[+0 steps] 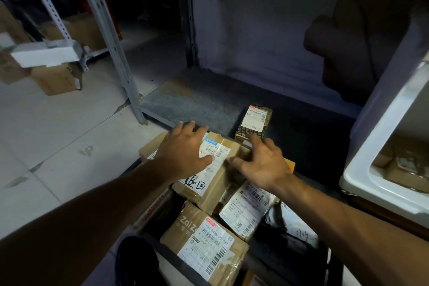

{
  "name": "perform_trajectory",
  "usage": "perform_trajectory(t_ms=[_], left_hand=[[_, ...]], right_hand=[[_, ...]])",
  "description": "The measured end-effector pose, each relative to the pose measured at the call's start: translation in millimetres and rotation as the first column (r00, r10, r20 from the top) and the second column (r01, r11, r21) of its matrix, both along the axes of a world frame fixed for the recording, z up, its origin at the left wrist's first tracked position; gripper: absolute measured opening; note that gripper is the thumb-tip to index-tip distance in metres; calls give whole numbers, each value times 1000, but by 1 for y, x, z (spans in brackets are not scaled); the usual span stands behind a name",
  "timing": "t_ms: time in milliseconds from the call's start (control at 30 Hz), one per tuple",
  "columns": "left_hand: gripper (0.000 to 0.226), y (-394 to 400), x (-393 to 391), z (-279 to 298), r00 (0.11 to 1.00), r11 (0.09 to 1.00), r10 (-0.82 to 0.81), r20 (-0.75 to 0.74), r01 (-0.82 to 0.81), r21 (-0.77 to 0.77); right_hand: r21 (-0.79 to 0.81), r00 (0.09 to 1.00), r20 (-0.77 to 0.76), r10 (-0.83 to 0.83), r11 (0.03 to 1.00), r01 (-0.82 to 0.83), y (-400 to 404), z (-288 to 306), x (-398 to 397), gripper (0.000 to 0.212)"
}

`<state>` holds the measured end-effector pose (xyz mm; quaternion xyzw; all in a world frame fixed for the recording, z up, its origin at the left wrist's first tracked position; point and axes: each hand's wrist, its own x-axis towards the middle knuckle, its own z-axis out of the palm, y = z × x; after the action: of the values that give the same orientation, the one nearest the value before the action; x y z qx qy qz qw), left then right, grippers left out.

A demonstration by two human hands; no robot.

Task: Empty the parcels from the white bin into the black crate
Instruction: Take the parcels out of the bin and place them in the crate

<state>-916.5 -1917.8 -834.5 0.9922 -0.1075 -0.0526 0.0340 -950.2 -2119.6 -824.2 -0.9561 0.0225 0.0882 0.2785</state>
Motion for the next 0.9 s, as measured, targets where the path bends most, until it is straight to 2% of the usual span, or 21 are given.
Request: perform_trajectory(t_ms=[133, 300, 533, 700, 900], left_hand=[[92, -6, -15, 7, 996, 996, -56, -71, 60, 67], [90, -17, -37, 19, 994, 990, -99, -52, 104, 93], [90, -68, -57, 45, 984, 983, -179, -20, 179, 27], [88, -124, -66, 56, 955, 955, -297, 12, 297, 10], [71, -203, -88, 69, 856, 864, -479, 194, 499, -70]], right_hand=[[-241, 987, -13, 161, 957, -159, -17, 12, -15, 99], [-336, 974, 12, 226, 918, -209, -39, 30, -36, 99], [-400, 978, 87, 188, 906, -138, -88, 48, -73, 93], [-445, 986, 105, 129, 893, -69, -143, 57, -105, 90], [-484, 992, 126, 20, 874, 43, -230, 69, -154, 86]])
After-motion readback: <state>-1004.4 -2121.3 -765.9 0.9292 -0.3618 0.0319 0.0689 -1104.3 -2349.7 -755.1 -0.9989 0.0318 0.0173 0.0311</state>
